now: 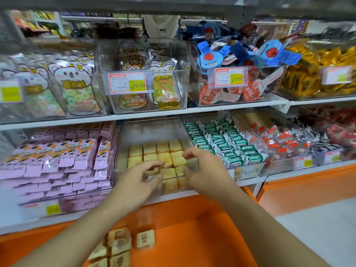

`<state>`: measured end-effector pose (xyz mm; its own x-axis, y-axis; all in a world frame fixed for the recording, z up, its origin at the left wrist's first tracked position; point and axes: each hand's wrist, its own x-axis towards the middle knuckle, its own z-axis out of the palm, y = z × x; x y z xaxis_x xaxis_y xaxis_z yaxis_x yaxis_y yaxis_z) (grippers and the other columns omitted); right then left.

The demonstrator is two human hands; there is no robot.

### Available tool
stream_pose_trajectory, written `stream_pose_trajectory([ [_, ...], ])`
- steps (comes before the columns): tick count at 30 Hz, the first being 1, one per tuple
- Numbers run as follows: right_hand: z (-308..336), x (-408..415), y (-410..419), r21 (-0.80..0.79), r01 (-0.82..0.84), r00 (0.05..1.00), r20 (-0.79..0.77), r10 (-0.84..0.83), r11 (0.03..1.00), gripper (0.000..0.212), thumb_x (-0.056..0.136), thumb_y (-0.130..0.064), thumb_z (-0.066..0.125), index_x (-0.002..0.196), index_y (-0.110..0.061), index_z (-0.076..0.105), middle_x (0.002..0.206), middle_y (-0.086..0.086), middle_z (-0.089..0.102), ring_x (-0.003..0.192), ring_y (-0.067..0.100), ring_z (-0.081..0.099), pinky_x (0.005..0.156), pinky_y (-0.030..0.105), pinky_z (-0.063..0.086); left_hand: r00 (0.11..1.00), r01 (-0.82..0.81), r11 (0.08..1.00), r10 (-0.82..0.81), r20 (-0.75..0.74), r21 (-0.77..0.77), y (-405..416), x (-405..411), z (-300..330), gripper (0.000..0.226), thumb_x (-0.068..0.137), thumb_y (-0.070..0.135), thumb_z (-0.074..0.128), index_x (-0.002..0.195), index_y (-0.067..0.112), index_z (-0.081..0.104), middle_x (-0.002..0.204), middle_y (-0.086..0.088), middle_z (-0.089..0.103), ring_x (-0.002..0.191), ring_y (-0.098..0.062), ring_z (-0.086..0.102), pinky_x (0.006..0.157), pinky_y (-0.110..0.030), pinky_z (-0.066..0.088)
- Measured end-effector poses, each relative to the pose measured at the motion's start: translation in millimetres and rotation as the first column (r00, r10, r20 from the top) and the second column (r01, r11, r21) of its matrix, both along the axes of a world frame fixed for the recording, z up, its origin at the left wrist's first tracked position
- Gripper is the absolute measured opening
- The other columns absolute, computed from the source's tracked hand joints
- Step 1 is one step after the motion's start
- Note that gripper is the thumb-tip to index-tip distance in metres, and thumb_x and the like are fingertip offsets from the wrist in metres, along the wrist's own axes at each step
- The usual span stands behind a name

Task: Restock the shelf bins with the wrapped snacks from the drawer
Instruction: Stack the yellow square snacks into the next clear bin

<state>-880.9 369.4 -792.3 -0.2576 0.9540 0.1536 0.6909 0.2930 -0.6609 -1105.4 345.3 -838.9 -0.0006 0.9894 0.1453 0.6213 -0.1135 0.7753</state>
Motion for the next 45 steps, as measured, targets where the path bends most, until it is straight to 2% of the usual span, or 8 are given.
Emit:
stream_pose_trajectory([
  [7, -9, -35, -42, -0.075, -0.160, 0.987, -0.023, 0.159, 0.984, 0.023, 0.092, -0.017, 0.071, 0.114, -0.027, 0.070, 0.109, -0.012, 0.069, 0.101, 0.005, 0.063, 0.086, 0.022, 0.054, 0.996, 0.001, 0.996, 0.006, 0.089, -0.089, -81, -33, -46, 0.029, 0.096, 0.016, 0.072, 0.109, 0.042, 0.073, 0.106, 0.023, 0.074, 0.091, -0.003, 0.070, 0.077, -0.022, 0.056],
  [12, -74, -78, -58, -0.278, -0.333, 0.906, 0.169, 0.387, 0.901, 0.028, 0.092, -0.014, 0.070, 0.119, -0.020, 0.067, 0.123, -0.002, 0.068, 0.111, 0.016, 0.066, 0.093, 0.033, 0.057, 0.990, -0.136, 0.960, 0.137, -0.011, -0.243, -128, -81, -104, 0.025, 0.094, 0.017, 0.072, 0.104, 0.040, 0.070, 0.103, 0.010, 0.075, 0.086, -0.011, 0.071, 0.078, -0.036, 0.058],
  [18, -171, -112, -62, -0.502, -0.264, 0.762, 0.415, 0.497, 0.823, 0.052, 0.091, -0.022, 0.069, 0.142, -0.021, 0.056, 0.136, 0.007, 0.063, 0.119, 0.028, 0.062, 0.094, 0.047, 0.057, 0.980, -0.195, 0.846, 0.182, -0.076, -0.497, -167, -136, -193, 0.028, 0.091, 0.011, 0.075, 0.117, 0.022, 0.072, 0.112, 0.012, 0.068, 0.099, -0.004, 0.064, 0.078, -0.003, 0.044],
  [22, -241, -124, -80, -0.636, -0.221, 0.731, 0.394, 0.557, 0.740, 0.066, 0.092, -0.036, 0.074, 0.151, -0.030, 0.045, 0.142, 0.005, 0.054, 0.119, 0.027, 0.061, 0.092, 0.048, 0.058, 0.995, -0.101, 0.799, 0.075, -0.068, -0.593, -171, -146, -249, 0.042, 0.077, 0.055, 0.071, 0.115, 0.038, 0.072, 0.125, 0.015, 0.070, 0.112, -0.008, 0.068, 0.099, -0.030, 0.054],
  [29, -319, -135, -107, -0.730, -0.112, 0.576, 0.505, 0.643, 0.674, 0.088, 0.081, -0.052, 0.082, 0.155, -0.039, 0.035, 0.143, 0.010, 0.051, 0.127, 0.034, 0.057, 0.097, 0.042, 0.054, 0.980, -0.033, 0.724, -0.114, -0.166, -0.689, -149, -140, -296, 0.085, 0.077, 0.031, 0.086, 0.153, 0.035, 0.047, 0.154, 0.010, 0.048, 0.142, -0.019, 0.046, 0.113, -0.034, 0.043],
  [34, -331, -134, -107, -0.776, -0.067, 0.676, 0.427, 0.600, 0.627, 0.064, 0.087, -0.035, 0.078, 0.143, -0.020, 0.051, 0.134, 0.010, 0.065, 0.115, 0.028, 0.066, 0.086, 0.037, 0.059, 0.981, -0.150, 0.681, 0.015, -0.192, -0.717, -144, -139, -318, 0.075, 0.070, 0.040, 0.079, 0.136, 0.049, 0.046, 0.137, 0.004, 0.062, 0.117, -0.022, 0.062, 0.097, -0.041, 0.056],
  [38, -312, -130, -101, -0.772, -0.055, 0.758, 0.380, 0.530, 0.633, 0.045, 0.094, -0.033, 0.064, 0.134, -0.014, 0.055, 0.124, 0.011, 0.067, 0.103, 0.029, 0.070, 0.082, 0.042, 0.062, 0.986, -0.164, 0.642, 0.109, -0.123, -0.749, -149, -147, -294, 0.055, 0.077, 0.018, 0.076, 0.121, 0.043, 0.055, 0.108, 0.008, 0.069, 0.091, -0.015, 0.069, 0.075, -0.037, 0.061],
  [45, -201, -113, -53, -0.817, -0.106, 0.971, 0.037, 0.236, 0.566, 0.049, 0.085, 0.006, 0.070, 0.123, -0.024, 0.066, 0.119, 0.013, 0.064, 0.099, 0.037, 0.073, 0.078, 0.054, 0.065, 0.883, -0.124, 0.661, 0.414, 0.221, -0.740, -138, -168, -185, 0.063, 0.081, -0.014, 0.070, 0.130, 0.023, 0.056, 0.122, 0.001, 0.070, 0.101, -0.019, 0.069, 0.068, -0.034, 0.061],
])
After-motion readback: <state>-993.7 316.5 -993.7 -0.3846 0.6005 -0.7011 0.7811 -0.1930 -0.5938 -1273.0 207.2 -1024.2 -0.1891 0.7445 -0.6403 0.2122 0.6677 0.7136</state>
